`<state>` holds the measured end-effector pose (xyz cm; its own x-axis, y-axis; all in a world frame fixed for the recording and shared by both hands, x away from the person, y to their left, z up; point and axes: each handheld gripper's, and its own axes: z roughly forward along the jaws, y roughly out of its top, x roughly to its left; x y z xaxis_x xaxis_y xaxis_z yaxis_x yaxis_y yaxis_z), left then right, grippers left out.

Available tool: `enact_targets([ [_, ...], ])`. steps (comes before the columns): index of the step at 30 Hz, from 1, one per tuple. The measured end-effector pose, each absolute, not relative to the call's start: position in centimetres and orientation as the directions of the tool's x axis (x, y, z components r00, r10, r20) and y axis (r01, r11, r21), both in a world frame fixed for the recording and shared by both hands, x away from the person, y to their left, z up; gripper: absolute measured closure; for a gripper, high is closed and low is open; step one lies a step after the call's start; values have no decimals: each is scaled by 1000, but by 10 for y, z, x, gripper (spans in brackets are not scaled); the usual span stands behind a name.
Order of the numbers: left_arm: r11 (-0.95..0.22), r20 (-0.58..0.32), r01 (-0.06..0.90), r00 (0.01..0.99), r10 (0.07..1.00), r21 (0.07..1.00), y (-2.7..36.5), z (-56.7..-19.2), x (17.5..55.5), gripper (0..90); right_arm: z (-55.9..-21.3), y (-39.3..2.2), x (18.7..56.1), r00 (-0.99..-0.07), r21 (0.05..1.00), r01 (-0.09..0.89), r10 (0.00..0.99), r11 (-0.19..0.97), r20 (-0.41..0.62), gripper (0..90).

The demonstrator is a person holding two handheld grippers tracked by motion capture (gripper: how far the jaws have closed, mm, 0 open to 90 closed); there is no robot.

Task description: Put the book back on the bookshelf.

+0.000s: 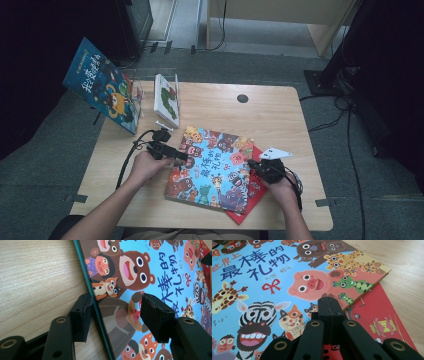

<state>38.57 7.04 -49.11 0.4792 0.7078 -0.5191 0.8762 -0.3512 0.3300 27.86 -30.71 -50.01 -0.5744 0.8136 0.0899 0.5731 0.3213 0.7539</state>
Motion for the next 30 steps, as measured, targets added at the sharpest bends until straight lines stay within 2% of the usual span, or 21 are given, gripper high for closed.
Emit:
enact_targets([
  [11, -323, -549, 903, 429, 717, 283, 69, -490, 387, 417, -500, -307, 278, -576, 755, 571, 813, 324, 86, 900],
  [19, -331, -531, 896, 442, 723, 296, 64, -489, 383, 337, -501, -304, 278, -582, 757, 565, 809, 328, 84, 900],
  [24, -353, -504, 888, 458, 732, 295, 64, -488, 383, 385, -501, -304, 278, -585, 758, 561, 807, 332, 80, 900],
  [30, -356, -487, 884, 466, 739, 304, 62, -487, 381, 381, -499, -305, 276, -599, 750, 559, 797, 353, 71, 900],
])
